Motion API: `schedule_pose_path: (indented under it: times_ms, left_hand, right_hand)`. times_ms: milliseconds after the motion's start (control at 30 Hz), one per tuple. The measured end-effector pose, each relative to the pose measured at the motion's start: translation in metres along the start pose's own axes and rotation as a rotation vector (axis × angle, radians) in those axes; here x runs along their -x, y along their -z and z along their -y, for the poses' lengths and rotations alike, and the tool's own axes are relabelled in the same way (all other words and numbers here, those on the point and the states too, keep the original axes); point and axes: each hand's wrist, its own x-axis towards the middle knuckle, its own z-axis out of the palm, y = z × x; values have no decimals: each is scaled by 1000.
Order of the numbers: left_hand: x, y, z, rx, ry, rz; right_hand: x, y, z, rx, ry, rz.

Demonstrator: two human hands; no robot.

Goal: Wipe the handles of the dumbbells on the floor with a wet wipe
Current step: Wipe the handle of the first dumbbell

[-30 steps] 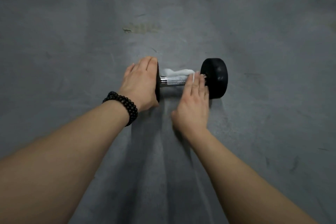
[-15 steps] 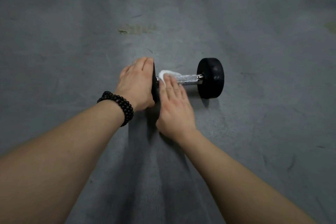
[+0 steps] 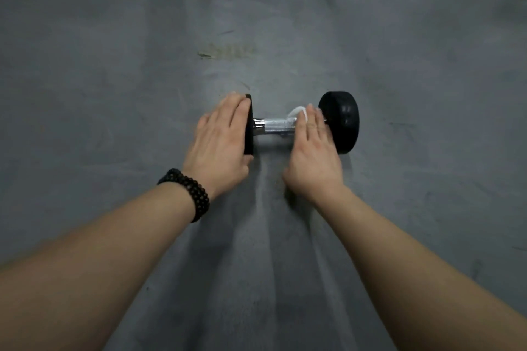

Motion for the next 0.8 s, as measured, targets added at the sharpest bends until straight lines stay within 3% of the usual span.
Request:
schedule_pose_path:
  times_ms: [133, 300, 400, 467, 567, 667, 800]
  left_hand:
    - [-17, -9, 1, -50, 40, 42]
    - [-45, -10, 10, 1, 49, 20]
    - [-48, -7, 14, 0, 28, 73]
    - [-51, -7, 13, 10, 39, 74]
    - [-54, -9, 15, 21, 47, 76]
    - [-53, -6, 15, 15, 47, 99]
    - [-54, -2, 13, 6, 57, 111]
  right_hand:
    - [-14, 3, 16, 1, -85, 29]
    - [-16, -11, 46, 11, 148, 64]
    - [-21, -10, 16, 122, -65, -64]
    - [-19, -10, 12, 102, -173, -63]
    - [-20, -12, 41, -44, -12, 7]
    - [-21, -11, 46, 28, 128, 38]
    - [-22, -5, 19, 139, -212, -7]
